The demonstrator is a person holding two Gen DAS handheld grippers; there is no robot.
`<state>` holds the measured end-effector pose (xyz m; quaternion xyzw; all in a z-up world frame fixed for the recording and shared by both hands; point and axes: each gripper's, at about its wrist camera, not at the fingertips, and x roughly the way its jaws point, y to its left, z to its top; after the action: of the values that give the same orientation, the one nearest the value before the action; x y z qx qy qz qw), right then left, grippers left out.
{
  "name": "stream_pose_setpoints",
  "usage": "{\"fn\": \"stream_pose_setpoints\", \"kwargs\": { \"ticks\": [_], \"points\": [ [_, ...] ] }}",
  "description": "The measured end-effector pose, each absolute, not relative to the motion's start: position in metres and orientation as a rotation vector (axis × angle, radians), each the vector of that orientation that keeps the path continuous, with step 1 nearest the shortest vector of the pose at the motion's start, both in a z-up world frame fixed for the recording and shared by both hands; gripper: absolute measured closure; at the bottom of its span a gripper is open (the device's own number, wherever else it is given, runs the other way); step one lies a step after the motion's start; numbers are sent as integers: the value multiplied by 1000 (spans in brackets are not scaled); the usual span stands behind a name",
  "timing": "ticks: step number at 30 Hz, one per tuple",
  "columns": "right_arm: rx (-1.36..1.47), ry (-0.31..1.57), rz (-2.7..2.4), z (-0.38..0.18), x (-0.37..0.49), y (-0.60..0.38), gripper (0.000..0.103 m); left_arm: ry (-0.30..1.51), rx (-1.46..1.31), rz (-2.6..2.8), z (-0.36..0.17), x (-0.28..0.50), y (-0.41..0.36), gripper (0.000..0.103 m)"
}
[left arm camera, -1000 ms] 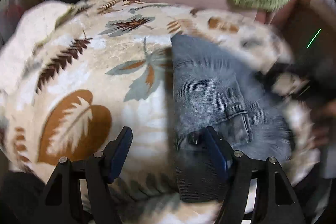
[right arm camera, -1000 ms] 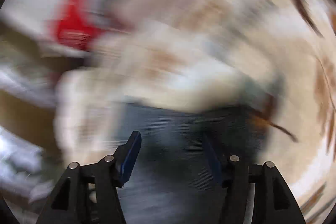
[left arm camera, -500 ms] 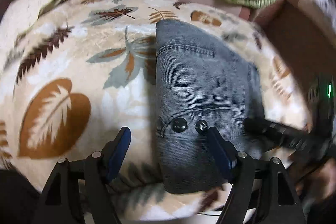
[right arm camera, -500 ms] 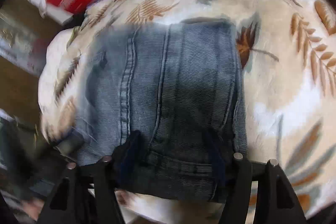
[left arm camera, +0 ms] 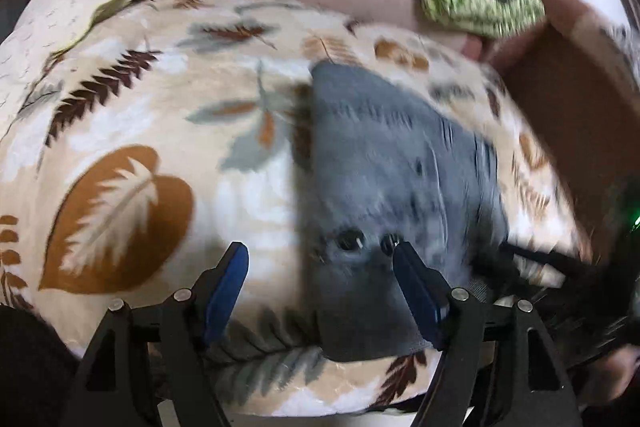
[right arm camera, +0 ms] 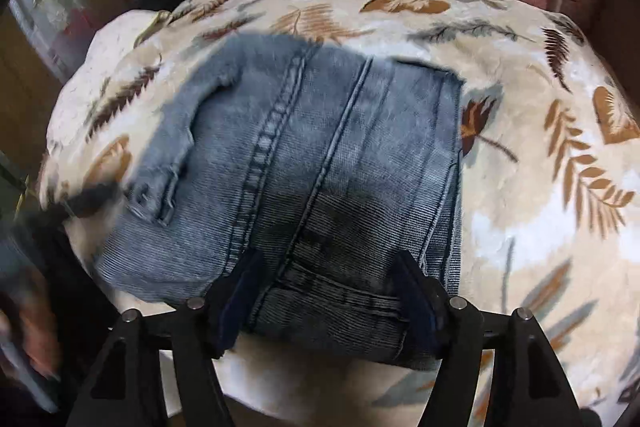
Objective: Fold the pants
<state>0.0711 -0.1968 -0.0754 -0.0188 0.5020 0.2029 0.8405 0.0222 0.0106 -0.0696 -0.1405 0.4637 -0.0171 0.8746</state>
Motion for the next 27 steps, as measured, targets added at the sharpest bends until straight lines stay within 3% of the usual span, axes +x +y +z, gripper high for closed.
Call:
{"fn": "stream_pose_setpoints", "kwargs": {
  "ticks": [3,4,5,7,9,12,16,22,23,24,25,27],
  "points": [
    [-48,979,437,-53,59,-200,31,914,-318,-14,-58,15,15,28],
    [-69,988,421,-59,59,-202,26,889,-309,-5,-54,15,15,28],
    [-90,1044,404,-74,62,-204,20,878,-290,4,-52,16,13,28],
    [-9,1151,428,-96,71,-215,18,974,-200,-6,-70,30,-1,27],
    [25,1180,441,-80,79,-217,18,1017,-239,-5,-89,35,1,24],
    [8,1070,434,-27,96,-211,18,1025,-239,-15,-87,38,4,24],
    [-76,1051,595,16,153,-142,18,1016,-241,-15,-87,36,3,24],
    [-291,1270,612,-35,242,-23,19,1014,-248,-29,-89,36,2,24],
    [-336,1301,591,-48,243,-19,38,1014,-250,-32,-90,36,2,24],
    [-377,1336,561,-60,246,-16,64,1009,-254,-34,-90,37,4,23],
    [-379,1379,526,-75,255,-15,75,1011,-258,-37,-91,38,5,23],
    [-317,1364,490,-79,262,-21,75,1016,-277,-45,-92,39,8,21]
  ]
}}
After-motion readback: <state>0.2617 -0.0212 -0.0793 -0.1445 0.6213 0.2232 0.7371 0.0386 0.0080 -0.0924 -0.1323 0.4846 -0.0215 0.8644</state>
